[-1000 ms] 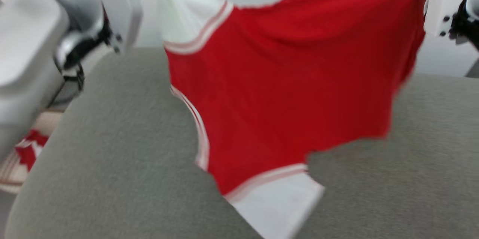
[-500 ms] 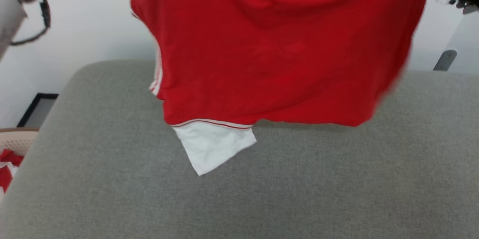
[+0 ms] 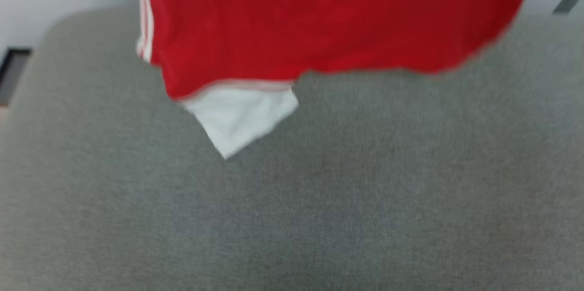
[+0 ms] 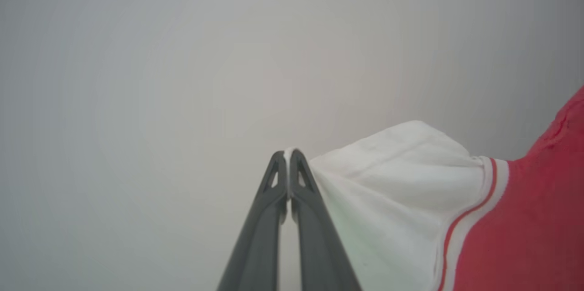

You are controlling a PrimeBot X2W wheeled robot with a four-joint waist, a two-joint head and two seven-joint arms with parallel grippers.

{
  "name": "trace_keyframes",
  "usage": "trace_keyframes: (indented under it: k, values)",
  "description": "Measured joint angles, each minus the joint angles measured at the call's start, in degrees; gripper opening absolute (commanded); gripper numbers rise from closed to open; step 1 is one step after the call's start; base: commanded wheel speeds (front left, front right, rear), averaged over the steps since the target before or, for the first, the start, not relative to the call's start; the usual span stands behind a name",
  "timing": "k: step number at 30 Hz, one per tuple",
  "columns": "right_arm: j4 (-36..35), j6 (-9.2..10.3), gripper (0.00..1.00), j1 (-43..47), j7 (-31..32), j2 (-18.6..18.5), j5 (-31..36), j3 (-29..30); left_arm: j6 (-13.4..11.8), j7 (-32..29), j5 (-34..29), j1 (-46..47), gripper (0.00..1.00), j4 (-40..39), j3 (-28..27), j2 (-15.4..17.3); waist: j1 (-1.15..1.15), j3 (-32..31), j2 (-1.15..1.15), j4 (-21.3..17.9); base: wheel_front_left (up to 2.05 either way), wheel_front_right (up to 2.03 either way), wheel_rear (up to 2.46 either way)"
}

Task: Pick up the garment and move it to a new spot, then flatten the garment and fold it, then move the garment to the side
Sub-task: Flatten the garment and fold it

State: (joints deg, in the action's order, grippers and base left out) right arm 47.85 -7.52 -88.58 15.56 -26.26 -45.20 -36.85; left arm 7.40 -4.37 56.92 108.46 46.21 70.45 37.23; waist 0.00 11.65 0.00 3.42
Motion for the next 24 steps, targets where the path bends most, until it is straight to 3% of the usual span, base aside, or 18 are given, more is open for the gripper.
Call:
trace_keyframes:
  k: [4,9,12,18,24]
  values:
    - [3.68,0.0,0.0,-4.53,-6.21,3.09,5.48,2.19,-0.4,3.96,-2.65,5.99,0.0,5.58,-0.42,-1.67,0.0,5.51,0.0,-0.55,0.0,0.0,0.0]
    - [9.26,0.0,0.0,-12.23,-19.41,5.59,14.62,6.19,-3.37,12.52,-5.72,16.13,0.0,11.22,-2.48,-5.6,0.0,12.94,0.0,-1.22,0.0,0.0,0.0]
    - [12.96,0.0,0.0,-15.18,-26.35,6.82,19.98,8.29,-3.92,17.22,-5.46,19.23,0.0,13.72,-4.74,-7.81,0.0,17.43,0.0,-1.38,0.0,0.0,0.0]
    - [18.48,0.0,0.0,-16.98,-29.86,8.81,27.3,11.07,-2.86,19.34,-5.48,19.09,0.0,14.26,-8.43,-9.92,0.0,25.68,0.0,-1.07,0.0,0.0,0.0]
    - [22.97,0.0,0.0,-13.77,-30.25,9.84,29.97,12.33,-1.87,19.44,-7.42,8.66,0.0,11.28,-12.89,-10.53,0.0,31.52,0.0,0.43,0.0,0.0,0.0]
